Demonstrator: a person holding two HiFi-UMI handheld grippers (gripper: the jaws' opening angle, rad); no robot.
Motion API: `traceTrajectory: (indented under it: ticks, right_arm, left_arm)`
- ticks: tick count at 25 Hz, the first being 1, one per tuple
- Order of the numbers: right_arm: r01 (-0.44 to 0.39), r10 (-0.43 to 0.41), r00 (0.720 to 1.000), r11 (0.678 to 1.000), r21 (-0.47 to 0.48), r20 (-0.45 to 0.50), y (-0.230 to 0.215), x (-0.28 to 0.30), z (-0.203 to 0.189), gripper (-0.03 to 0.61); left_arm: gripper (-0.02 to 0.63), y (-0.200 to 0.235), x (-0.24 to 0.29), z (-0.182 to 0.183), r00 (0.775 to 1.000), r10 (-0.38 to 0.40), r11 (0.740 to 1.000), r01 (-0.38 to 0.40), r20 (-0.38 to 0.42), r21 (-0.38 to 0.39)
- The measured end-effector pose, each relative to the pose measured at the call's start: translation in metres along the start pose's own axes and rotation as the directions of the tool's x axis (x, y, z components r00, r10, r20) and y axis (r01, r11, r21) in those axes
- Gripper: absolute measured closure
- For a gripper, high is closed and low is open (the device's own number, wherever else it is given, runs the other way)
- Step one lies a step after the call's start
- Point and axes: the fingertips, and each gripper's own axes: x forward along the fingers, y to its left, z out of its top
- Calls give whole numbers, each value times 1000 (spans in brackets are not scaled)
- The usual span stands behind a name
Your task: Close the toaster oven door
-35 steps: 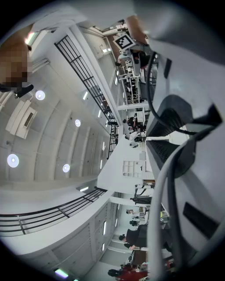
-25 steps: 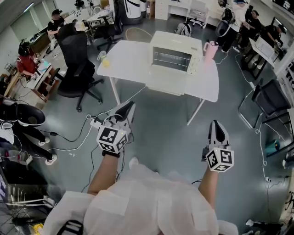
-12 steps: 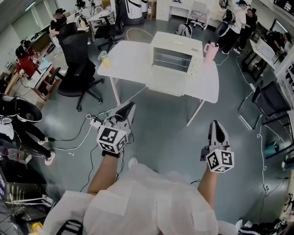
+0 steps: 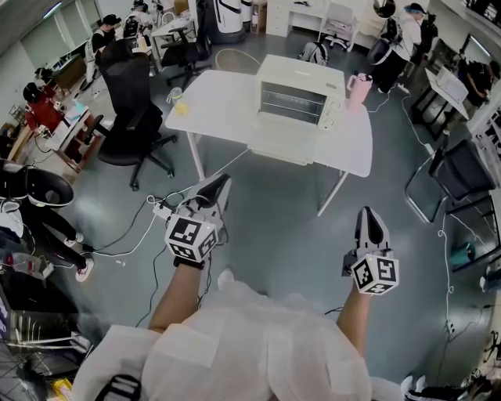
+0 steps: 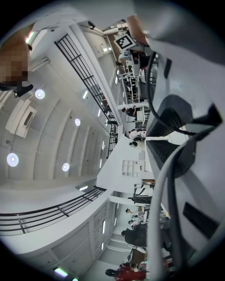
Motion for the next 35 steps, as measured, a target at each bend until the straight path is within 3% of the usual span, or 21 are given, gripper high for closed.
traceTrajectory:
  ticks: [24,35]
  right_arm:
    - [3,-3,1000,1000,22,-20,-23,3,-8,575]
    - [-23,25,998,999,42,-61,-25,54,-26,575]
  left_arm:
    - [594,-12,18,-3,1000,-6,1000,6,-18,6]
    - [594,17,44,-21,998,14,1000,-14,-57,2]
